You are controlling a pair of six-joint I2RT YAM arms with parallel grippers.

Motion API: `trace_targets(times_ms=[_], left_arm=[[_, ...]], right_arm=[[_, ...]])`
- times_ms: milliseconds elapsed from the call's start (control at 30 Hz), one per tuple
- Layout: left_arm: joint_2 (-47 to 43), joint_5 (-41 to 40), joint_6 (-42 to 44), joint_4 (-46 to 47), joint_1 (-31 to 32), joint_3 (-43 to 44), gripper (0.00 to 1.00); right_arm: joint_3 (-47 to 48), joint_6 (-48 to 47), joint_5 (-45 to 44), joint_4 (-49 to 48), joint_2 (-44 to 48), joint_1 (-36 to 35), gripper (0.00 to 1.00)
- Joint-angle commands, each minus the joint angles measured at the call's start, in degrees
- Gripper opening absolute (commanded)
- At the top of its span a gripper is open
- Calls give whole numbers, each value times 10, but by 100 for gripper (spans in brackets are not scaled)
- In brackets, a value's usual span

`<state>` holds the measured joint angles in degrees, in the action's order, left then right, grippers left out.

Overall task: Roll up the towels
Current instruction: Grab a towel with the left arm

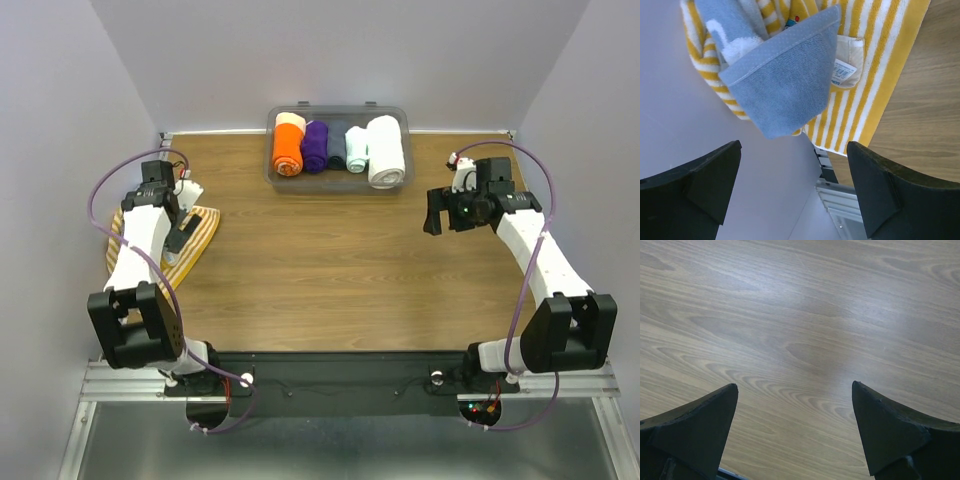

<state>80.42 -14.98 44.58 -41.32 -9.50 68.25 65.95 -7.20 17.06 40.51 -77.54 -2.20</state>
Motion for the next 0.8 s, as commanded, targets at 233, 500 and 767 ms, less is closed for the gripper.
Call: trace_targets(times_ms=[233,500,767], left_arm=[[72,-57,35,58,-17,-32,99],[113,-69,24,65,-29,22,75],[97,-31,-22,-35,60,172,0]], right_arm=[[25,0,1,7,3,3,100],[27,-4,-5,7,9,2,100],[30,5,22,7,19,3,100]])
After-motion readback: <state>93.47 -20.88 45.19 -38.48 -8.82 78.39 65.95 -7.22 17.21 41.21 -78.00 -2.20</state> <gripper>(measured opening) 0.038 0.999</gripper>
